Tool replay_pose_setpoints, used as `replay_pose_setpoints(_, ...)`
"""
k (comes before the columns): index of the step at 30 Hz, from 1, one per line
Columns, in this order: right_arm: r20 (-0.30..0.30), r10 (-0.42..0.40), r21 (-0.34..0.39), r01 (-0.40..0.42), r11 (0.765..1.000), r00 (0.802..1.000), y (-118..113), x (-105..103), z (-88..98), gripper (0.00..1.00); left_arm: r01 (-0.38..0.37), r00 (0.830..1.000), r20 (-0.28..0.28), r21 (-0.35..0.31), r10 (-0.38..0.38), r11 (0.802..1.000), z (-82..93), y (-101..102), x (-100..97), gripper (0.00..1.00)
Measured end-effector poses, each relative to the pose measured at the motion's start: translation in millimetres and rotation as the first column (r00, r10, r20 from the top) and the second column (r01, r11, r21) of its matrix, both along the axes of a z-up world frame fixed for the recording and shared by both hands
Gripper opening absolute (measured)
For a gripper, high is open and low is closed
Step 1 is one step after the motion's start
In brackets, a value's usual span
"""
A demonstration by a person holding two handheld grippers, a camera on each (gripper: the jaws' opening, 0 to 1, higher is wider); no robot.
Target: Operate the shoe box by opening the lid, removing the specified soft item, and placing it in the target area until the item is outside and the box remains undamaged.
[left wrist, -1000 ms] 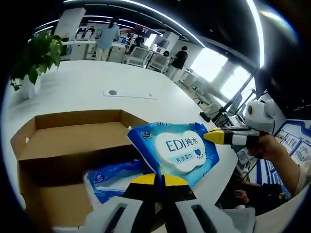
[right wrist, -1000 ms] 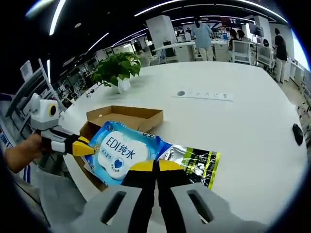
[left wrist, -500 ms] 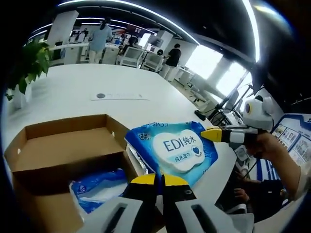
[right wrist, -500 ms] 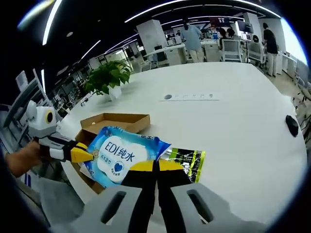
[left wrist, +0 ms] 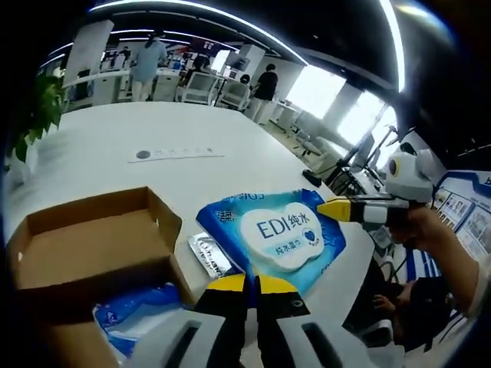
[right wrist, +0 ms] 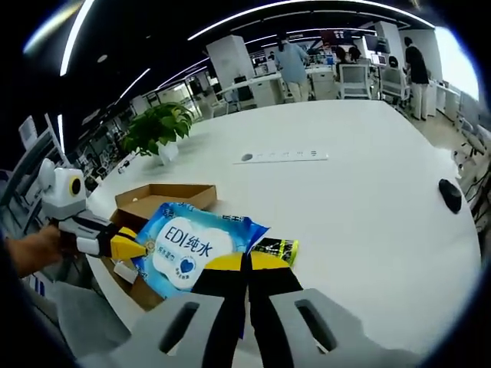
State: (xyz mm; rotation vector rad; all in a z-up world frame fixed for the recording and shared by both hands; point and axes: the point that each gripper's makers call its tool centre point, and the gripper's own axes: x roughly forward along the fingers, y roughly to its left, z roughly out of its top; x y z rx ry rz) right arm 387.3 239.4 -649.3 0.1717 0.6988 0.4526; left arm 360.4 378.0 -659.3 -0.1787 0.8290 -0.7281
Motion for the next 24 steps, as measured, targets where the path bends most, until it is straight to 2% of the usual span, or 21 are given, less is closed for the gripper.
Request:
replay_pose_setpoints(11,-0.032,-0.012,-0.018,0.011,1.000,0.999,-8,11,-26.9,0.00,0.028,0.999,-0.026,0.056,-0.027,0.998,-23.2,-11,11.6,0.02)
replay_pose_setpoints(24,-0.085,0.001,-0.044,-0.005,0.999,0.996,-9,25,-63.3,0.00,0.070,0.996,-0.057,0.146,-0.063,0.987,-51.1,-11,24.1,0.02)
